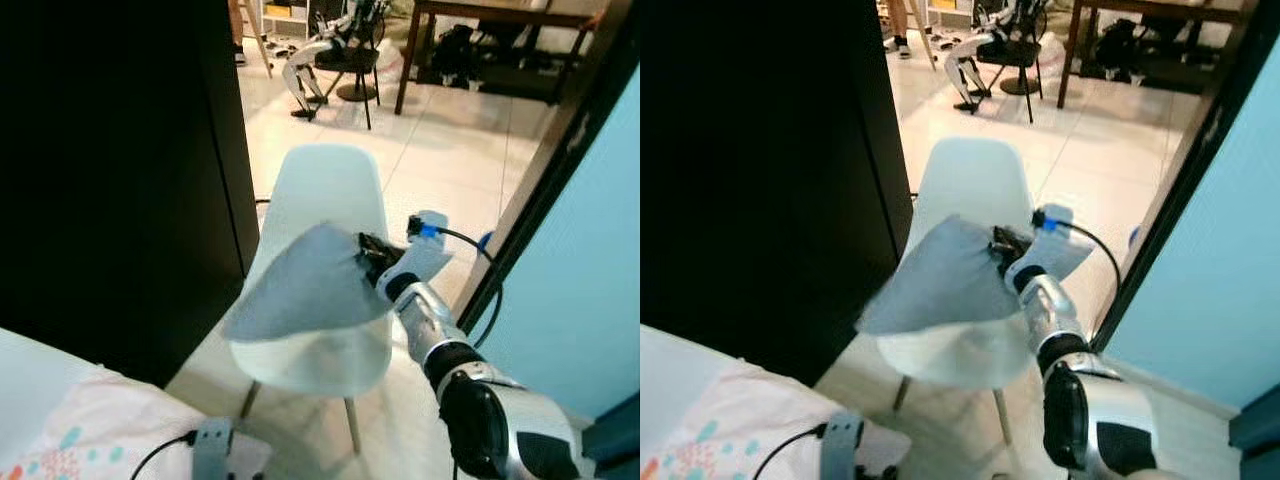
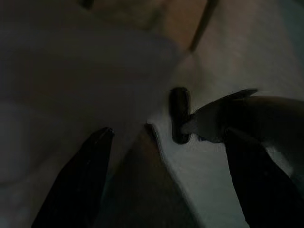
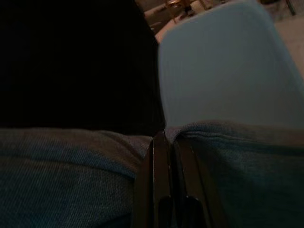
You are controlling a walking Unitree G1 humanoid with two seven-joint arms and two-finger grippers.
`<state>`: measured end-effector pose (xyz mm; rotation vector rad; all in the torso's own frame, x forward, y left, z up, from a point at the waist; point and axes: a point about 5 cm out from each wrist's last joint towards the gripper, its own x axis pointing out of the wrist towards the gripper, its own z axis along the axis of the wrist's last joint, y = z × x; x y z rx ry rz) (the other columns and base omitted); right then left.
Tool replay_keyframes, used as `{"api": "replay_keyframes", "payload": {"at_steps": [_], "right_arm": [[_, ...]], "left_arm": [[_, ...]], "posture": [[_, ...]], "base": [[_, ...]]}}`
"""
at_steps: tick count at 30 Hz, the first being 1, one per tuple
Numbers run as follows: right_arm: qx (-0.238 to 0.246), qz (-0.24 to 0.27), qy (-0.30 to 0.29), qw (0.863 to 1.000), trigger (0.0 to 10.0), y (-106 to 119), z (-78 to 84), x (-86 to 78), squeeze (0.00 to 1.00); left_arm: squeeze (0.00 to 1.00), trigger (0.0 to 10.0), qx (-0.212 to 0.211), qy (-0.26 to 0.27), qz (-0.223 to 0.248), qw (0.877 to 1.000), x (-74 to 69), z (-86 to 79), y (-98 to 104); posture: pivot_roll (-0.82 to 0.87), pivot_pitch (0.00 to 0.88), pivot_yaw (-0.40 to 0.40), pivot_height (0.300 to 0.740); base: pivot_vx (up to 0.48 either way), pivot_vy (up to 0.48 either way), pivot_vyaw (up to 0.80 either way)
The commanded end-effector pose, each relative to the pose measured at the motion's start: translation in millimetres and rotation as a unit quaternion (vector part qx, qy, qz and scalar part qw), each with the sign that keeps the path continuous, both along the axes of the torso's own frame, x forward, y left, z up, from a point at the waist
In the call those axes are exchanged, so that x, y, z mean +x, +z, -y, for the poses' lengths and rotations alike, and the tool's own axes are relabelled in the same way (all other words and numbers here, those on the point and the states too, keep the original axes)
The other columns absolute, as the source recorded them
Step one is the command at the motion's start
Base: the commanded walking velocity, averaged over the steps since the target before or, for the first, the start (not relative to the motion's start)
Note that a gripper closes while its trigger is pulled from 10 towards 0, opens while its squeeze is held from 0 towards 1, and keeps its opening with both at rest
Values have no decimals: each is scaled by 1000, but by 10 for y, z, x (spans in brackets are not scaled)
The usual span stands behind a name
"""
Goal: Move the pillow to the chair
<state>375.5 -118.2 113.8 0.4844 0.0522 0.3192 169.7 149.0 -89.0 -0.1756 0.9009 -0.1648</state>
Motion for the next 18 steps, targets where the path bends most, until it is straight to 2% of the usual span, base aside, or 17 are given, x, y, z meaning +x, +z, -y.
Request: {"api": "replay_keyframes", "payload": {"at_steps": [1, 5, 8, 9, 12, 13, 14, 15, 16, 18], "right_arm": [[-7, 33, 6, 999, 10000, 127, -26, 40, 0], [-11, 33, 14, 999, 10000, 117, -60, 32, 0], [-14, 28, 27, 999, 10000, 95, -123, 19, 0], [-71, 9, 65, 995, 10000, -2, -272, -30, 0], [-154, -15, 119, 981, 10000, -161, -474, -127, 0], [-164, -20, 138, 977, 10000, -201, -543, -162, 0], [-164, -20, 138, 977, 10000, -201, -543, -162, 0], [-168, -23, 180, 969, 10000, -257, -705, -238, 0], [-171, -22, 195, 966, 10000, -271, -764, -266, 0], [-172, -20, 210, 962, 10000, -284, -814, -293, 0]], "left_arm": [[0, 10000, 0, 3, -17, 1000, -90, -17, -41], [0, 10000, -3, 8, -17, 1000, -95, -17, -43], [0, 10000, 2, 15, -18, 1000, -101, -29, -47], [0, 10000, 2, 23, -21, 1000, -108, -34, -51], [0, 10000, 3, 22, -22, 1000, -110, -35, -53], [0, 10000, 5, 23, -22, 999, -110, -39, -53], [0, 10000, 5, 23, -22, 999, -110, -39, -53], [0, 10000, 7, 24, -22, 999, -109, -42, -52], [0, 10000, 8, 24, -22, 999, -108, -43, -52], [0, 10000, 8, 24, -22, 999, -109, -43, -53]], "posture": [[14, 59, -22, 713], [14, 60, -23, 713], [13, 60, -24, 713], [12, 60, -24, 713], [13, 57, -27, 713], [13, 57, -27, 713], [13, 57, -27, 713], [13, 57, -27, 713], [13, 57, -27, 713], [19, 53, -34, 713]], "base": [[0, -428, 0], [0, -423, 0], [89, -92, 0], [0, 0, 0], [0, 0, 0], [0, 0, 0], [0, 0, 0], [0, 0, 0], [0, 0, 0], [0, 0, 0]]}}
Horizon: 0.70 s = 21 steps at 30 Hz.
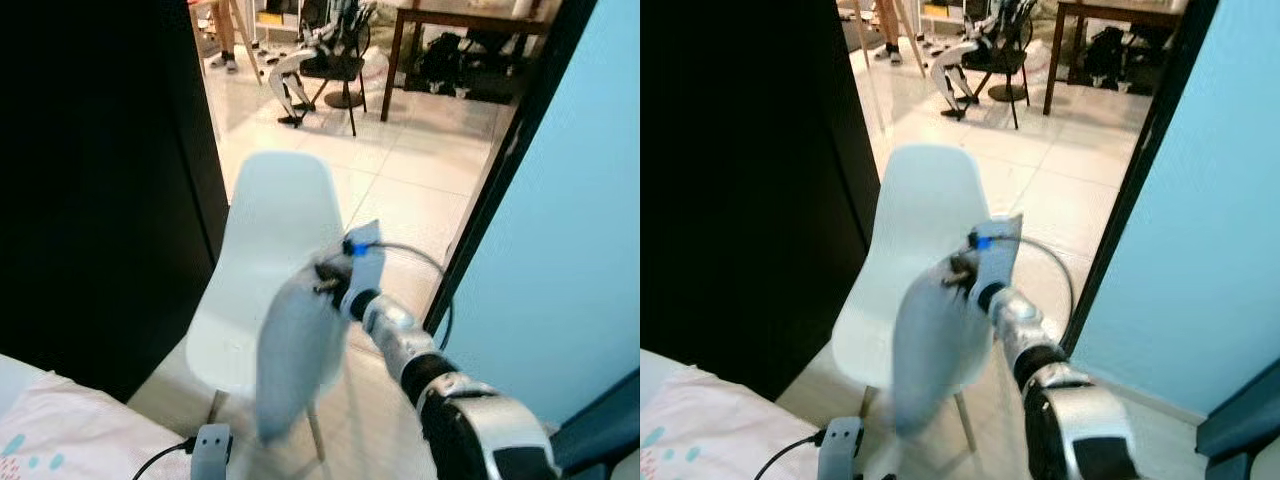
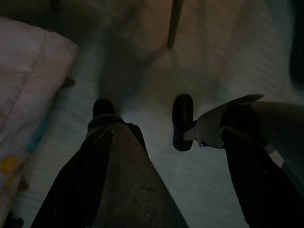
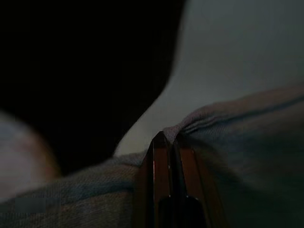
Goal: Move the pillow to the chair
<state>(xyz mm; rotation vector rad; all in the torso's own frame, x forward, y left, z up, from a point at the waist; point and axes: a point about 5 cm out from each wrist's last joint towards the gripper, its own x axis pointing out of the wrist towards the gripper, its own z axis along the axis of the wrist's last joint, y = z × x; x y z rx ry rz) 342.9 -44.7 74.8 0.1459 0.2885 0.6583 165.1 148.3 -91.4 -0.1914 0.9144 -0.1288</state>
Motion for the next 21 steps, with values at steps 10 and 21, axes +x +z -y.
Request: {"api": "replay_keyframes", "payload": {"at_steps": [10, 21], "right_arm": [[-126, -1, 106, 986, 10000, -131, -334, -176, 0], [-122, 9, -6, 992, 10000, 65, -273, 27, 0]], "left_arm": [[0, 10000, 7, 12, -16, 1000, -89, -49, -39], [0, 10000, 0, 18, -23, 1000, -199, -20, -77]], "posture": [[25, 63, -45, 713], [59, 124, -50, 713]], "base": [[0, 0, 0], [0, 0, 0]]}}
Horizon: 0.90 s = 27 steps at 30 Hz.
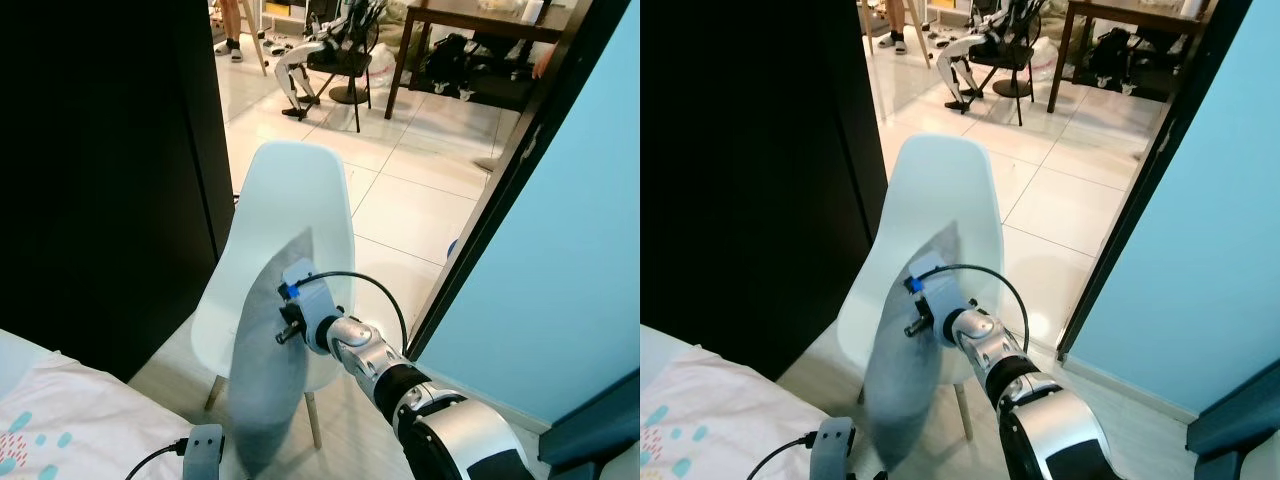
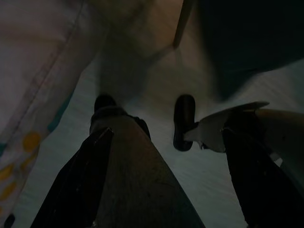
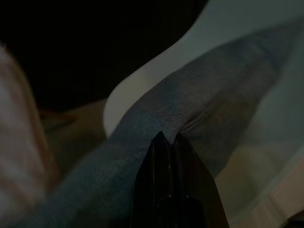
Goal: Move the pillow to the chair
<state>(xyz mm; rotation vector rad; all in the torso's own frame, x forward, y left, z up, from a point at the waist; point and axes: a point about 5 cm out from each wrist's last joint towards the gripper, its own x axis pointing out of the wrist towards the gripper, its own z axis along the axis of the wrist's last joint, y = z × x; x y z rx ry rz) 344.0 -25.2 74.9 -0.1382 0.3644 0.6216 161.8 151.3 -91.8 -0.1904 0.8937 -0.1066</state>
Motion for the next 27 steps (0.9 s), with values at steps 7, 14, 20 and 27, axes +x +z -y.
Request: {"api": "replay_keyframes", "payload": {"at_steps": [7, 14, 20, 27], "right_arm": [[26, -25, -8, 999, 10000, -47, -58, -49, 0], [20, -46, -9, 999, 10000, -155, -18, -109, 0], [-62, -76, -16, 995, 10000, -362, 114, -201, 0], [-94, -99, -60, 989, 10000, -444, 274, -206, 0]], "left_arm": [[0, 10000, -3, 11, -37, 999, -186, 6, -82], [0, 10000, -5, 13, -34, 999, -158, 23, -74], [0, 10000, -6, 14, -29, 999, -141, 26, -65], [0, 10000, -7, 15, -23, 1000, -124, 30, -56]], "posture": [[63, 131, -52, 713], [54, 125, -53, 713], [48, 121, -55, 713], [46, 123, -62, 678]], "base": [[0, 0, 0], [0, 0, 0], [0, 0, 0], [0, 0, 0]]}}
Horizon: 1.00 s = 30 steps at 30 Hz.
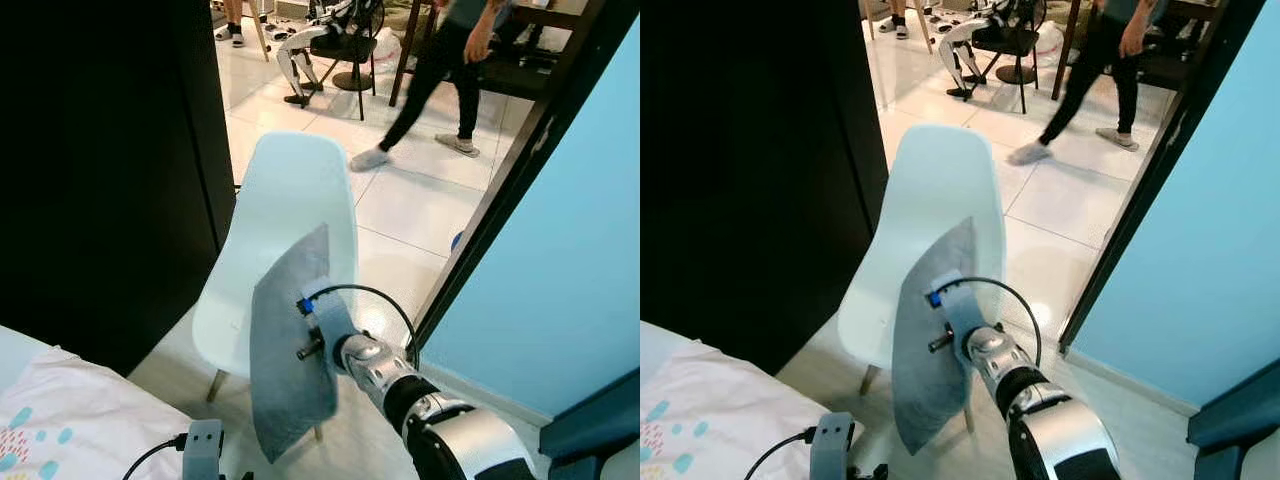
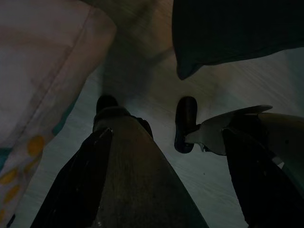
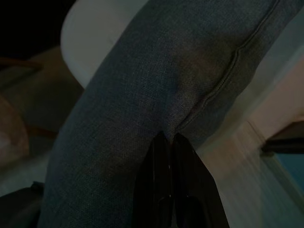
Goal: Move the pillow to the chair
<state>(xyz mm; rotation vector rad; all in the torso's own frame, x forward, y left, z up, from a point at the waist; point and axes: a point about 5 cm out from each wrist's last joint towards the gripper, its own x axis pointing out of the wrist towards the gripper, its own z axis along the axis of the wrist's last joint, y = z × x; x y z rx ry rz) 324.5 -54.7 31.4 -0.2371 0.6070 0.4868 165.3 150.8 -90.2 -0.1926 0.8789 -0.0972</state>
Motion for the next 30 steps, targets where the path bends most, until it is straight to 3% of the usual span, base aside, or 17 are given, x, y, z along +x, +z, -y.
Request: {"api": "replay_keyframes", "payload": {"at_steps": [1, 11, 18, 23, 25, 30], "right_arm": [[-3, -6, -5, 1000, 10000, -9, -11, -8, 0], [-2, -10, -13, 1000, 10000, -38, -28, -36, 0], [-2, -17, -65, 998, 10000, -134, 46, -96, 0], [46, -3, -124, 991, 10000, -22, 92, 13, 0], [97, 4, -154, 983, 10000, 100, 81, 108, 0], [167, 14, -182, 969, 10000, 285, 48, 235, 0]], "left_arm": [[0, 10000, -8, 10, -30, 999, -157, 28, -71], [0, 10000, -10, 10, -27, 1000, -155, 51, -69], [0, 10000, -13, 11, -23, 1000, -151, 66, -65], [0, 10000, -15, 11, -19, 1000, -144, 88, -60], [0, 10000, -16, 10, -20, 1000, -162, 88, -66], [0, 10000, -15, 10, -25, 1000, -195, 81, -79]], "posture": [[46, 123, -62, 673], [54, 130, -66, 633], [66, 148, -63, 603], [76, 156, -64, 583], [81, 159, -63, 568], [83, 157, -64, 548]], "base": [[0, 0, 0], [0, 0, 0], [0, 0, 0], [0, 0, 0], [0, 0, 0], [0, 0, 0]]}}
